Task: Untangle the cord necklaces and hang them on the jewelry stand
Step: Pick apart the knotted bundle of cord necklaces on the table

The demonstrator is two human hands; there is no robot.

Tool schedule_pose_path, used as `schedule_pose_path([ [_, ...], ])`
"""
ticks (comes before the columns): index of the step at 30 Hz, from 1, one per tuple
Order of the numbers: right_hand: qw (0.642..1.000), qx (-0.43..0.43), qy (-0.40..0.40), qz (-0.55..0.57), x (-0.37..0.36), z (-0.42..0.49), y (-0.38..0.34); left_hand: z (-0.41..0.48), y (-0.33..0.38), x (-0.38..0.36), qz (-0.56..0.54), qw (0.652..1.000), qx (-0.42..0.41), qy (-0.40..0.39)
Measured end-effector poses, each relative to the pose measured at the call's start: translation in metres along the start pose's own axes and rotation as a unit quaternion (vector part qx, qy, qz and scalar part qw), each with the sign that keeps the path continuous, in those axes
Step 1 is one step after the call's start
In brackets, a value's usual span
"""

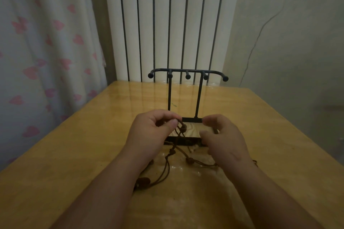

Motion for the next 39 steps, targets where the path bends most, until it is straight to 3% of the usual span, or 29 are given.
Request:
schedule_pose_path([
  [3, 1.0, -0.001, -0.004, 0.02, 0.0, -0.001, -0.002, 0.0, 0.0, 0.0, -0.001, 1.0, -0.002, 0.003],
  [9, 0.986, 0.019, -0.103, 0.132, -0.013, -0.011, -0.014, 0.001, -0.003, 0.001, 0.0, 1.0, 0.005, 0.001],
  [13, 0.985, 0.036, -0.134, 0.105, -0.017, -0.013, -0.014, 0.001, -0.002, 0.0, 0.017, 1.0, 0.002, -0.005],
  [19, 0.986, 0.038, -0.121, 0.109, -0.016, -0.012, -0.016, 0.002, 0.0, -0.004, 0.078, 0.997, -0.015, -0.009],
  [25, 0.974, 0.012, -0.109, 0.199, -0.006, -0.009, -0.019, 0.005, -0.005, -0.003, 0.031, 0.999, 0.006, -0.004],
  [30, 0.976, -0.015, -0.125, 0.179, -0.014, -0.01, -0.01, 0.001, -0.002, -0.005, 0.014, 1.0, 0.001, -0.017],
  [39, 0.986, 0.031, -0.112, 0.124, -0.015, -0.013, -0.016, 0.0, -0.003, -0.009, 0.031, 0.999, -0.003, -0.045],
])
Point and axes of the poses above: each hand's wrist, its own z-axis towards the middle knuckle, its own x-axis out of the back of the hand, y = z × x, the point moved 6 cm from there along z, towards the middle knuckle, and after that the axes turned 6 degrees about z, right-handed, at the moved point
